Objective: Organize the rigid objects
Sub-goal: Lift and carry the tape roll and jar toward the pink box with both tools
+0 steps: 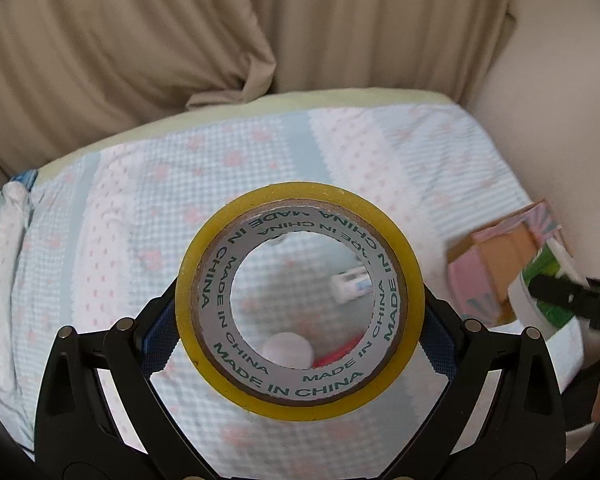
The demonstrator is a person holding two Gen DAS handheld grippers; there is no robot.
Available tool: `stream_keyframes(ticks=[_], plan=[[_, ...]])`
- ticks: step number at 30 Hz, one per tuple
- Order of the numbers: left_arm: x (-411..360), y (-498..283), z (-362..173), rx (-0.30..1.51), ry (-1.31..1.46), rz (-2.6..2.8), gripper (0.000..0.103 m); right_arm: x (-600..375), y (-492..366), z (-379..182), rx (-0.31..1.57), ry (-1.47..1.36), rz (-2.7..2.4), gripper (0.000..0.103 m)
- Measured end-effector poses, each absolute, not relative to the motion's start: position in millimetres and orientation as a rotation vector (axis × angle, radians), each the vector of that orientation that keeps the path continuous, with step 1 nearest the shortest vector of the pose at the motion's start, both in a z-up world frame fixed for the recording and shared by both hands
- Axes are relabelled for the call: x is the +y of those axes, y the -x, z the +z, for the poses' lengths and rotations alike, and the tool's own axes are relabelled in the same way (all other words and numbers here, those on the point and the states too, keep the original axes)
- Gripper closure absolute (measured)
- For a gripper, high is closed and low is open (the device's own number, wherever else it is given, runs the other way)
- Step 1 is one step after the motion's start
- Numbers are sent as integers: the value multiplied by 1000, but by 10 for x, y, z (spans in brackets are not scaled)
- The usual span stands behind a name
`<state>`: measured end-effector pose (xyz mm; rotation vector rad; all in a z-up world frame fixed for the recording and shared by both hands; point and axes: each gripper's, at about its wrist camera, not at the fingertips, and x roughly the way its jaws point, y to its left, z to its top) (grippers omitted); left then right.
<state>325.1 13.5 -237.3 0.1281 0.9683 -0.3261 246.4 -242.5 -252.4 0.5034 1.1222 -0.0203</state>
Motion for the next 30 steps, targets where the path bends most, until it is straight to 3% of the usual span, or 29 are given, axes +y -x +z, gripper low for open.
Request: stream_keyframes(ticks=[9, 14, 19, 30], plan=[[-837, -2829, -1933, 936, -130, -379, 5, -3440, -2201, -1972, 1082, -407, -48, 36], [-1586, -2641, -1997, 990, -113, -359, 5, -4169, -2143, -1950, 1114, -450, 1, 36], [-2368, -2567, -2274, 1060, -113, -357, 5, -4842, -2253, -2200, 1183, -412, 33, 36], [-3598, -2933, -3313, 1280, -189, -358, 5, -5639, -2584, -3348, 1338, -175, 109, 36]])
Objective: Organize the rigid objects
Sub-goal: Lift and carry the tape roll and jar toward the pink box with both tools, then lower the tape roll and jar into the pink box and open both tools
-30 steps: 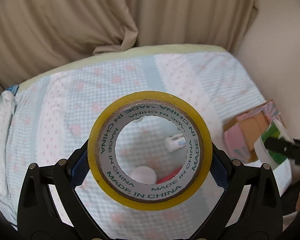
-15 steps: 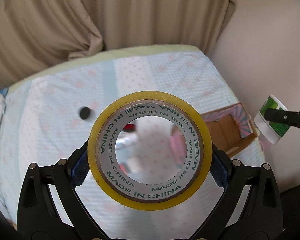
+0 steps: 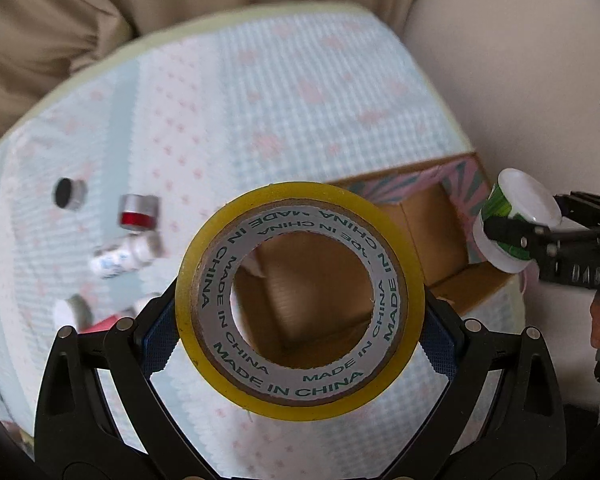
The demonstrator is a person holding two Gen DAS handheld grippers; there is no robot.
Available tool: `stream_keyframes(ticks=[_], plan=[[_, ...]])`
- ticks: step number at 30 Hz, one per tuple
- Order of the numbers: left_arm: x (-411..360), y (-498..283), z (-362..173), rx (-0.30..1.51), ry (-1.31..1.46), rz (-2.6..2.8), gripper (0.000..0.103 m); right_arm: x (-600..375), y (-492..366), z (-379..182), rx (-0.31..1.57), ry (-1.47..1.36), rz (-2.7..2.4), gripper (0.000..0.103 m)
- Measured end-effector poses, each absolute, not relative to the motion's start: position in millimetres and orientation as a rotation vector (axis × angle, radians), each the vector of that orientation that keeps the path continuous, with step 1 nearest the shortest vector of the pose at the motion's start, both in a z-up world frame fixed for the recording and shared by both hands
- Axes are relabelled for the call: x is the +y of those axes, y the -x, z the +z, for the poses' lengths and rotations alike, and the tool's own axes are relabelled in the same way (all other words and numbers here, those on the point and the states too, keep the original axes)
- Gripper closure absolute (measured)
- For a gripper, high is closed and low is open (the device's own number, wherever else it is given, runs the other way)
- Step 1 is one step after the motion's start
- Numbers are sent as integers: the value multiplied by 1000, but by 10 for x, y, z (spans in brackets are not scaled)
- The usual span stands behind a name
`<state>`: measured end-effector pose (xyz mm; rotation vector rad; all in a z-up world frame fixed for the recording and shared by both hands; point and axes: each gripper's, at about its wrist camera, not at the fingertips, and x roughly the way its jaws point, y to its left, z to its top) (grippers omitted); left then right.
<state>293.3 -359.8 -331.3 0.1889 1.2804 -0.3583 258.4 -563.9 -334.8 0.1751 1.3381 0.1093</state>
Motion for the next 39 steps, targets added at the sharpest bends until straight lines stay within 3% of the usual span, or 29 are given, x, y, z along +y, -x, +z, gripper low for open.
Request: stream_keyframes(ticks=[10, 14, 21, 23, 24, 39], plan=[[-4064, -3153, -4541, 1495, -248, -341, 5, -5507, -2641, -4197, 1353, 142, 292, 36], [-4124, -3149, -4761, 1527, -287, -336, 5, -5478, -2603, -4373, 1345, 203, 329, 36], [-4223, -3149, -4724, 1504, -311, -340, 3, -5442, -2572, -4359, 1320, 288, 409, 36], [-4229, -3111, -4686, 1500, -330, -340, 0, -5423, -2556, -4338, 1310, 300, 425, 6], [-4231, -3102, -4656, 1489, -336, -336, 0, -5415, -2547, -4342, 1327, 308, 434, 0], [-4171, -3070, -4413, 1463, -305, -354, 0, -5386, -2304, -4216, 1354, 339, 380, 0]])
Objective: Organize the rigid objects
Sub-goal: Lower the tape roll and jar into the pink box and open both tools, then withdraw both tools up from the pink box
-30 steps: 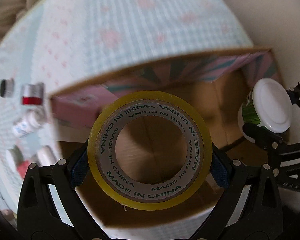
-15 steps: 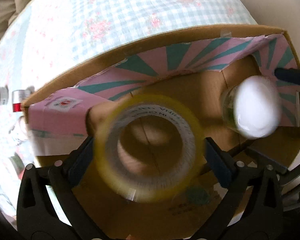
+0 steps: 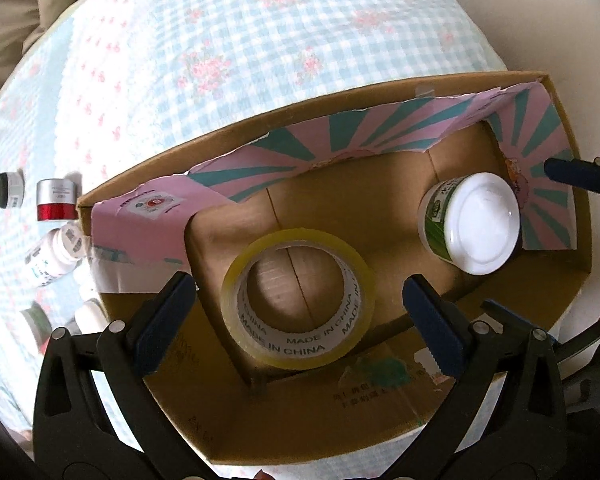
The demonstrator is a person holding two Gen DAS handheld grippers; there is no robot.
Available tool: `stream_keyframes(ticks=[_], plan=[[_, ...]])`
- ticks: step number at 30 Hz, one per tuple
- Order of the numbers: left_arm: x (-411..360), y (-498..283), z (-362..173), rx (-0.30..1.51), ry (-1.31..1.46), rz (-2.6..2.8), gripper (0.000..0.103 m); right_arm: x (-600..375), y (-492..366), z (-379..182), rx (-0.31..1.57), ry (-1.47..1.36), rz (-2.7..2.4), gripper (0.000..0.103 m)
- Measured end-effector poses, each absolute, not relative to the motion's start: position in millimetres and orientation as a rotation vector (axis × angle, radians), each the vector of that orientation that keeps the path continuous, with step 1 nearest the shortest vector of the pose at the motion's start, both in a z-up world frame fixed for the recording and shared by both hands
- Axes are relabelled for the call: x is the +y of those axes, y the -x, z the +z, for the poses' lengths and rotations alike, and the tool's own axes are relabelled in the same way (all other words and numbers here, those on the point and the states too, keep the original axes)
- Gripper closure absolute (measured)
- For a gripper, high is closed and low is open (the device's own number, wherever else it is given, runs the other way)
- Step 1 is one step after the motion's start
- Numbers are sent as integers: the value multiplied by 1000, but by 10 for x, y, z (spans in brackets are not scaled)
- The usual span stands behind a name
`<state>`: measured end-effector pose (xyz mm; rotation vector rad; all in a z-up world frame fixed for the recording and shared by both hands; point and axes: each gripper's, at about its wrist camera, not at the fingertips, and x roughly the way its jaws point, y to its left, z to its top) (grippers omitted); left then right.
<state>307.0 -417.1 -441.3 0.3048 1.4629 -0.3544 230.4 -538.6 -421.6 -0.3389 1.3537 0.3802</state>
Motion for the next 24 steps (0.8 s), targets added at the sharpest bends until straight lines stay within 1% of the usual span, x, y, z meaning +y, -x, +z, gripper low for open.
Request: stream_keyframes(ticks=[7, 14, 24], plan=[[-4081, -3031, -4199, 1426, -300, -360, 0, -5462, -2297, -4079, 1355, 310, 341, 0], [-4048, -2905, -3811, 1370, -281, -379, 0, -5527, -2346, -3679, 1342, 229, 283, 0], [-3473, -2526, -2745, 1232, -204, -381, 0, -5230, -2178, -2728, 1230, 250, 211, 0]])
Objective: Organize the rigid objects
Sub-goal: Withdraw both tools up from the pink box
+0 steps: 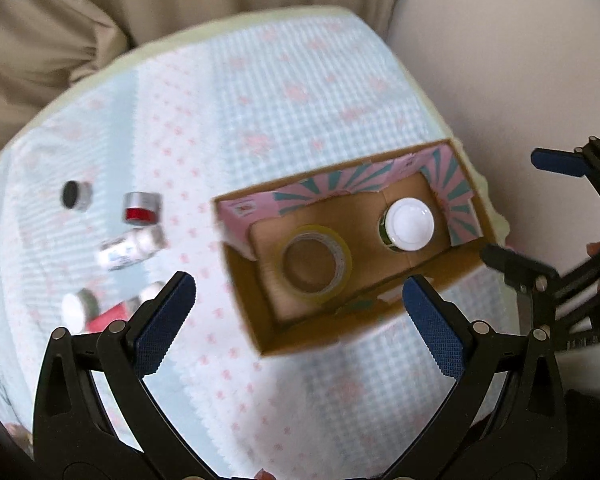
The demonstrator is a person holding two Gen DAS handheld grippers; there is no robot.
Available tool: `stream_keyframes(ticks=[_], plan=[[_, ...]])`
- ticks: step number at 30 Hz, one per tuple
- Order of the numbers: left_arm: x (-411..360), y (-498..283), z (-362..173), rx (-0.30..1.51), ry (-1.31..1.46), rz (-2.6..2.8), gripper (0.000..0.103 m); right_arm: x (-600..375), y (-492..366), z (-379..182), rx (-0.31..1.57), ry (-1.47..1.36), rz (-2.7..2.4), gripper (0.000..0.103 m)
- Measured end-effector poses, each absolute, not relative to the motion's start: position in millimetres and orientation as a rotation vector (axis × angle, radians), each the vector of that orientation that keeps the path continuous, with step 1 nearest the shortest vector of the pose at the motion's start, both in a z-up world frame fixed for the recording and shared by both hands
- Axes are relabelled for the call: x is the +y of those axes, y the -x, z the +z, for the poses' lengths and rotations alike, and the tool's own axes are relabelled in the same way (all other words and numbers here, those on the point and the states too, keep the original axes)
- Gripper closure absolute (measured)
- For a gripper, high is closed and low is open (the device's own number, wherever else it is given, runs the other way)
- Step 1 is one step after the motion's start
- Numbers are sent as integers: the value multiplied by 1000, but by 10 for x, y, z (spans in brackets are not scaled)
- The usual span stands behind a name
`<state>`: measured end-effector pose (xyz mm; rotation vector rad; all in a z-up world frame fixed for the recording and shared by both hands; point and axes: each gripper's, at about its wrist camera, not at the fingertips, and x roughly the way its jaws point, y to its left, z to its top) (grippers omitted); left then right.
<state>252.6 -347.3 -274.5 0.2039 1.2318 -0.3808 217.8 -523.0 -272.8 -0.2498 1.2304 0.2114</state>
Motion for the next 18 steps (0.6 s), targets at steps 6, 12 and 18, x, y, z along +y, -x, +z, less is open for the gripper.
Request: stream_keyframes(ticks=[6, 12, 18], plan=[[-2668, -2233, -2208, 1149, -134, -315, 0, -4848, -2120, -2254, 1183, 212, 244, 0], [-1720, -2034, -1863, 1084, -87, -230, 0, -4252, -2029, -1792, 1115, 195, 257, 0], [-772, -1898, -1762, 1065, -51, -179, 0, -3635, -1902, -1637, 1110, 74, 229, 0]])
